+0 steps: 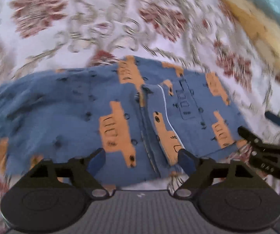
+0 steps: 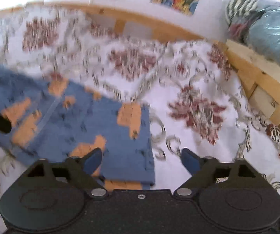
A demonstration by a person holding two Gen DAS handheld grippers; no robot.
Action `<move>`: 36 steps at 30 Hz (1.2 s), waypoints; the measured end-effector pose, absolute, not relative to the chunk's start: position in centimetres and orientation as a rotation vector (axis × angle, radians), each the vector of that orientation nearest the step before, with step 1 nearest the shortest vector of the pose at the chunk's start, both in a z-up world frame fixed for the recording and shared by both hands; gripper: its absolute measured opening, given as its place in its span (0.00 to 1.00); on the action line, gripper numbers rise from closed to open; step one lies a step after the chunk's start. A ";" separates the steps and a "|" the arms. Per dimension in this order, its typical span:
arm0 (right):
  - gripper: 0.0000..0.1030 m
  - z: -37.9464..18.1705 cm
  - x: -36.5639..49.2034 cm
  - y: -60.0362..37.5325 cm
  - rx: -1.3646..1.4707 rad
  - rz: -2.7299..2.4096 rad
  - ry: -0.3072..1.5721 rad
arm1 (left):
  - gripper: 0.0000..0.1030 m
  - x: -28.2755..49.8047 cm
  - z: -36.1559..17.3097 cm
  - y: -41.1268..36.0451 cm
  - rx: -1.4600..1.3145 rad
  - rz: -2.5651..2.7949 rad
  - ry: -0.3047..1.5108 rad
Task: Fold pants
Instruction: 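Open both grippers and release the folded blue truck-print pants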
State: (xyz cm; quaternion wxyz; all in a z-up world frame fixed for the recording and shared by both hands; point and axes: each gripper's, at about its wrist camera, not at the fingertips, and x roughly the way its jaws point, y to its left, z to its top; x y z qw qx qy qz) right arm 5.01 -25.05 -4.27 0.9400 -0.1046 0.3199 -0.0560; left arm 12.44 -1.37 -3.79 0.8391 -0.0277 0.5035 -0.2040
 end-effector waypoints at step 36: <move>0.99 -9.6 9.7 -11.7 -0.487 0.155 0.614 | 0.97 13.1 -3.9 5.1 -0.043 0.137 0.791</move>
